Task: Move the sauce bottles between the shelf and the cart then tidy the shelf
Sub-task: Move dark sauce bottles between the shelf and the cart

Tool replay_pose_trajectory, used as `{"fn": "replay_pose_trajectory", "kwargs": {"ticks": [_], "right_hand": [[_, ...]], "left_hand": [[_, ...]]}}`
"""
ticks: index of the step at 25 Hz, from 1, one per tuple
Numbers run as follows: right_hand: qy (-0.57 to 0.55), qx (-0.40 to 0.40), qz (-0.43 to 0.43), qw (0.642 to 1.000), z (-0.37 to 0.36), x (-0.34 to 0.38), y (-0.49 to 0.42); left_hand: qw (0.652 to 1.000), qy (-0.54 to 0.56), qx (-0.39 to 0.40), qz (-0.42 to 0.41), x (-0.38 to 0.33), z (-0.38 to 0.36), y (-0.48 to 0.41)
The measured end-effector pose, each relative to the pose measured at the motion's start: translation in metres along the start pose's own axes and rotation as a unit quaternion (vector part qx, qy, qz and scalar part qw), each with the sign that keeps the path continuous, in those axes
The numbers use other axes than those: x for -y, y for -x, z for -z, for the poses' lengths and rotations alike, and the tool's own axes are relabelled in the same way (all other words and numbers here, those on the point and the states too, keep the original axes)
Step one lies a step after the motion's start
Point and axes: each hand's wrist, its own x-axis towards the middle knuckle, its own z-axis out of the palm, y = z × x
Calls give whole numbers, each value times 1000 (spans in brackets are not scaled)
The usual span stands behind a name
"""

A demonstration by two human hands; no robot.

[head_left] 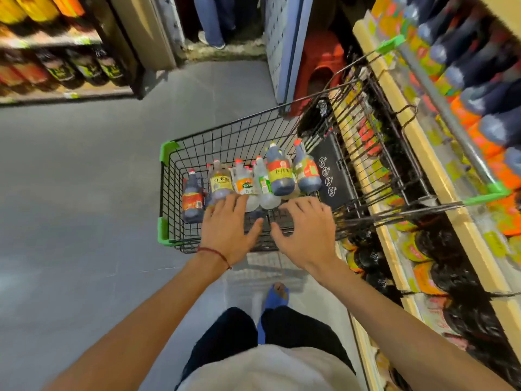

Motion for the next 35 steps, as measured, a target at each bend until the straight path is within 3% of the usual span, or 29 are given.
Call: {"fn": "replay_pose_trajectory", "kwargs": {"ticks": [9,13,15,19,22,25,28,31,35], "right_hand": [[18,51,-166,985,-50,-75,-128],[10,32,-222,974,-81,-98,-152],[17,70,-265,962,-95,-111,-164],[-11,123,-322,939,-124,-140,-186],[-31,165,-349,922,-155,-168,-198],[-48,220,-363,904,-184,-195,-205],[-58,270,-380,882,-206,-204,-208],[9,261,-342,903,-225,-203,-203],[12,287,-391,874,-226,-202,-211]], "left_hand": [[994,79,74,-7,3,-50,-155],[985,117,125,6,-1,-80,-216],[977,138,162,13,-6,-99,-240],[931,247,234,130,-20,-154,-273],[876,316,241,273,-35,-192,-291],[843,321,225,368,-43,-216,-301],[830,313,237,397,-46,-231,-305],[822,326,219,412,-42,-236,-310],[819,359,202,398,-33,-229,-310]]}}
